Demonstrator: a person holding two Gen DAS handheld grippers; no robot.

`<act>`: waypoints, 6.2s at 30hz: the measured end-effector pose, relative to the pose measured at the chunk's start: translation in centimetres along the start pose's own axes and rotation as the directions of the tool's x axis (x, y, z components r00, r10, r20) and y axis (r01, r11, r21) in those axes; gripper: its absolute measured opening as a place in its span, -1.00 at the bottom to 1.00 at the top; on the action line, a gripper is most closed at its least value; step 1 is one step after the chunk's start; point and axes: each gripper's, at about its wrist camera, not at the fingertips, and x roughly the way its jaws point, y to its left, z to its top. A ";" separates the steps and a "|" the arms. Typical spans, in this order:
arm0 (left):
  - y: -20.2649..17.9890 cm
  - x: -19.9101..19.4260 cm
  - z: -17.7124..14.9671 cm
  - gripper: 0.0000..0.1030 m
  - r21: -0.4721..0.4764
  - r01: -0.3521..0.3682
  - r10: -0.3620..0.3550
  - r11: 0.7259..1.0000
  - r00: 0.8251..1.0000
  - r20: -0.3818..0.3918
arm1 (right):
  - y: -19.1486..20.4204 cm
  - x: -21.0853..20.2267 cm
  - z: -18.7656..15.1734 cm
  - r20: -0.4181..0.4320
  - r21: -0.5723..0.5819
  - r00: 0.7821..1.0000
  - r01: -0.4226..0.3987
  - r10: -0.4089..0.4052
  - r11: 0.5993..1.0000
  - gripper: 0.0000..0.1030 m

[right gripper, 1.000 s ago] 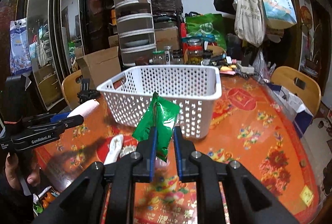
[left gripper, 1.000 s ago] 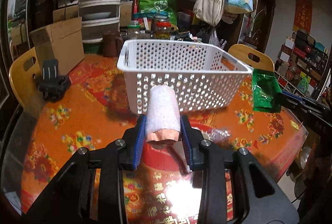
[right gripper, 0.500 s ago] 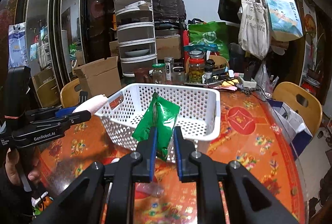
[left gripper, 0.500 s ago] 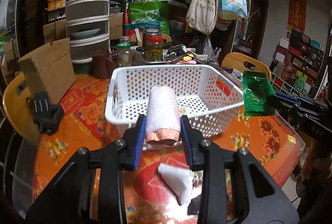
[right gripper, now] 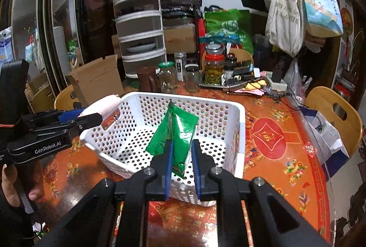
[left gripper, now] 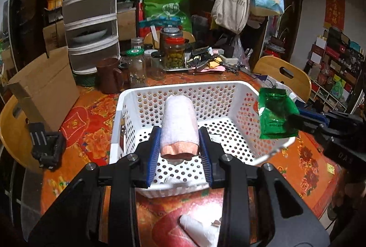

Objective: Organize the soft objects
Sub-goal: 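Carry the towel and green packet into the basket and release both, then withdraw both grippers from the basket back toward the remaining items, then grasp the folded white cloth with the left gripper while the right gripper grasps the black glove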

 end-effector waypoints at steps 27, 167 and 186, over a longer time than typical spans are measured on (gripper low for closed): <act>-0.5 15.4 1.8 -0.41 0.044 -0.073 0.083 0.996 0.949 -0.304 | -2.6 12.7 1.8 -0.323 0.045 0.946 0.021 -0.006 0.999 -0.72; -4.5 1.6 -21.2 -0.39 0.080 0.018 -0.001 0.997 0.978 -0.209 | 3.4 -3.6 -21.6 -0.100 0.110 0.984 -0.135 0.146 0.985 -0.09; -1.8 -4.2 -23.2 -0.76 0.059 -0.004 0.010 0.998 0.995 -0.097 | 1.7 -4.4 -21.1 -0.081 0.128 0.993 -0.079 0.089 0.989 -0.09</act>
